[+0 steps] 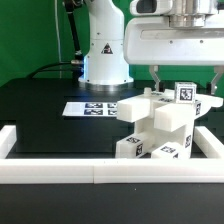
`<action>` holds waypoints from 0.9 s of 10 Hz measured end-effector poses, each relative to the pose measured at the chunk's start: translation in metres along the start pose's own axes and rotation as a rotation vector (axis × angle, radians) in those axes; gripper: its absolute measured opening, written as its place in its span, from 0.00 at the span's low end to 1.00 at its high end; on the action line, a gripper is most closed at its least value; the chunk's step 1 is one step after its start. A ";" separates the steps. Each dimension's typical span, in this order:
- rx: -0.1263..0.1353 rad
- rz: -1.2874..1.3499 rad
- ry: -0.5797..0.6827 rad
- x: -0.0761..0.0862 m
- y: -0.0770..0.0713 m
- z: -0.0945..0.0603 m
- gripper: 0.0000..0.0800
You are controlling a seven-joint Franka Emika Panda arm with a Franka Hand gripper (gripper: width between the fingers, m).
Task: Assemble chair
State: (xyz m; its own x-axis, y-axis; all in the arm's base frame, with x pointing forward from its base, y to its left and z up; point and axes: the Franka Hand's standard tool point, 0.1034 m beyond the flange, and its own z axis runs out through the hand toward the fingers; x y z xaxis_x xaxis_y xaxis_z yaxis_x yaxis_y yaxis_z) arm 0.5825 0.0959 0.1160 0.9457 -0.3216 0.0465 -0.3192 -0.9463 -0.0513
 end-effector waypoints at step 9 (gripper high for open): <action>-0.008 0.050 0.003 0.000 0.001 0.000 0.36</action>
Offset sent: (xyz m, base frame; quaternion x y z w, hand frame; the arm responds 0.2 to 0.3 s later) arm 0.0000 0.0000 0.0000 0.0000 0.0000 0.0000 1.0000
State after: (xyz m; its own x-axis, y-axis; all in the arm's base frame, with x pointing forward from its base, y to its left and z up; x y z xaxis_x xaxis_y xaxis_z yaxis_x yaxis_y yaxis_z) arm 0.5825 0.0947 0.1159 0.9286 -0.3681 0.0467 -0.3662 -0.9294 -0.0453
